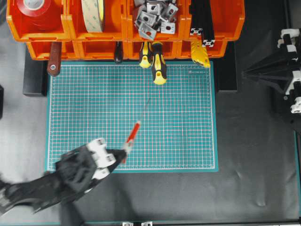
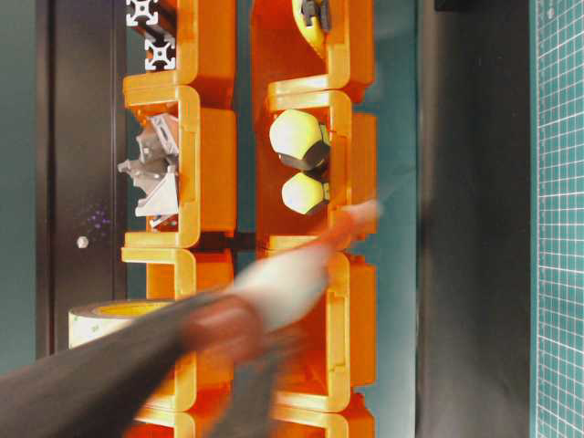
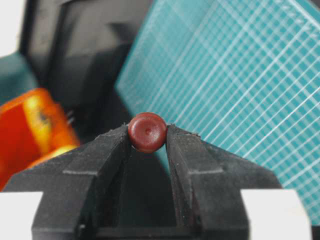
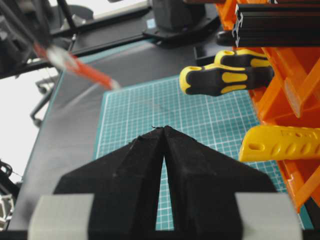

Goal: Pick red screwdriver from container rack with left arm.
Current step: 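Carry the screwdriver over the mat and lower it with the left gripper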

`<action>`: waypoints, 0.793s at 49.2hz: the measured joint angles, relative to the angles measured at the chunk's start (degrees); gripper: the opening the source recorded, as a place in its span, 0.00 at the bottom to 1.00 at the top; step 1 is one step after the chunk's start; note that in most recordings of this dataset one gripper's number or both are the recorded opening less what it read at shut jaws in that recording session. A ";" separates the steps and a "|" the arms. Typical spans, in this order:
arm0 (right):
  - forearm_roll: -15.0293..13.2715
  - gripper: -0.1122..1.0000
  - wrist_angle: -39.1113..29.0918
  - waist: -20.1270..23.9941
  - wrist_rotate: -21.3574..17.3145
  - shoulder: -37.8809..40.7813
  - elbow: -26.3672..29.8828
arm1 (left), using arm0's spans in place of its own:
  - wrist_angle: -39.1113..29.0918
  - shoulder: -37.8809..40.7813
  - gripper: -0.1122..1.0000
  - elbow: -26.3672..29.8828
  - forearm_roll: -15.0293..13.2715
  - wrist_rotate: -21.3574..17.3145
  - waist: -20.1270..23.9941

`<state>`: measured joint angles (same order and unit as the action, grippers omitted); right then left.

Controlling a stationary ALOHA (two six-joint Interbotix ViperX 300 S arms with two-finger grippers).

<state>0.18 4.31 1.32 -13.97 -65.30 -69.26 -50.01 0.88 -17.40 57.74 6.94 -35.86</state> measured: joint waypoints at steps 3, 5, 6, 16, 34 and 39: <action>0.00 0.10 -0.09 0.00 -0.18 0.00 0.00 | 3.34 1.23 0.32 -1.49 0.00 0.00 1.67; 0.00 0.10 -0.09 -0.09 -0.26 0.00 0.00 | 5.27 2.02 0.32 -2.37 0.00 0.09 2.81; 0.00 0.10 -0.09 0.00 -0.44 0.00 0.00 | 6.06 2.37 0.32 -2.72 0.00 0.35 3.34; 0.00 0.10 -0.09 -0.09 -1.32 -0.09 0.00 | 11.95 4.48 0.32 -4.31 0.00 3.52 7.56; 0.00 0.10 -0.09 -0.35 -1.41 -0.44 0.26 | 13.36 4.57 0.32 -6.94 0.00 4.31 9.14; 0.00 0.10 -0.09 -0.35 -1.41 -0.44 0.26 | 14.41 4.57 0.32 -8.00 0.00 4.75 9.32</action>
<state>0.18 4.22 0.97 -15.38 -65.74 -68.99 -35.60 5.45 -25.40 57.74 11.69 -26.54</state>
